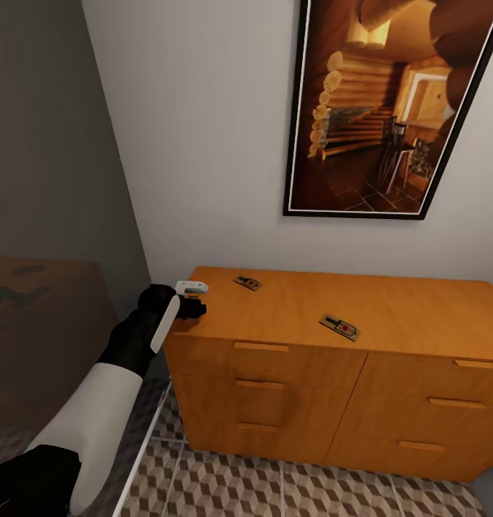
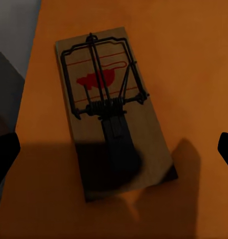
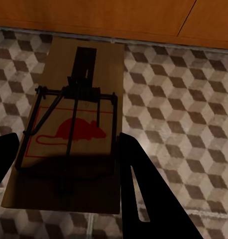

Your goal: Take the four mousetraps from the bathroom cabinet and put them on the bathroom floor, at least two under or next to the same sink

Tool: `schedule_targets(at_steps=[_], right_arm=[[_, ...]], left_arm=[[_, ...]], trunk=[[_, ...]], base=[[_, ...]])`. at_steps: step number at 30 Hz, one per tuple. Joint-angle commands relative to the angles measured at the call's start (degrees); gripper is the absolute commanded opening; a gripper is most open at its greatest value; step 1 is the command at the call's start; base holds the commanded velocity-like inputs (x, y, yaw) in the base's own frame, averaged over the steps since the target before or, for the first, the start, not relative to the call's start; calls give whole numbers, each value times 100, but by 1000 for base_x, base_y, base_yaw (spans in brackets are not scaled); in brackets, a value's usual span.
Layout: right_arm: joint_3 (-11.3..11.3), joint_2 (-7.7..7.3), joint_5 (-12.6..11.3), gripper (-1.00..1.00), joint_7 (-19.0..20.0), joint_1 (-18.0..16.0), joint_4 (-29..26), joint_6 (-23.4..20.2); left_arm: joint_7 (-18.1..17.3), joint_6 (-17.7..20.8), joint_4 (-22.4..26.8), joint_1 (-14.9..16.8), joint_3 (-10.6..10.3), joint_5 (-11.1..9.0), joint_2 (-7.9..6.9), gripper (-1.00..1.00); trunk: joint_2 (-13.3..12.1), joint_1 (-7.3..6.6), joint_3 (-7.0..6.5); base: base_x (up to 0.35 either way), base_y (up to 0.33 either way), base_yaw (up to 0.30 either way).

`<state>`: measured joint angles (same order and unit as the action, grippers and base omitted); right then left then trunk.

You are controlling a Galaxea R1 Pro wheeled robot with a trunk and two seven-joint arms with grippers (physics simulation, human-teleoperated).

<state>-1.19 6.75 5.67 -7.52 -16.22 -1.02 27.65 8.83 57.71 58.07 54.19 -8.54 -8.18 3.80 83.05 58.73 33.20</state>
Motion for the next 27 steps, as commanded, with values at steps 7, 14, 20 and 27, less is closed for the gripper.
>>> schedule_targets(at_steps=[7,14,20,27], right_arm=[[-13,2,48,-100,-31,-4,5,13],[-13,2,48,-100,-31,-4,5,13],[-13,2,48,-100,-31,-4,5,13],[-13,2,48,-100,-31,-4,5,13]], left_arm=[[57,18,3,4,-8,-61,1,100],[57,14,4,4,-10,-61,9,100],[57,17,3,4,-14,-61,14,100],[57,17,8,4,-12,-61,15,100]], trunk=[[3,0,32],[3,0,89],[3,0,139],[3,0,154]], base=[[0,0,0],[0,0,0],[0,0,0],[0,0,0]])
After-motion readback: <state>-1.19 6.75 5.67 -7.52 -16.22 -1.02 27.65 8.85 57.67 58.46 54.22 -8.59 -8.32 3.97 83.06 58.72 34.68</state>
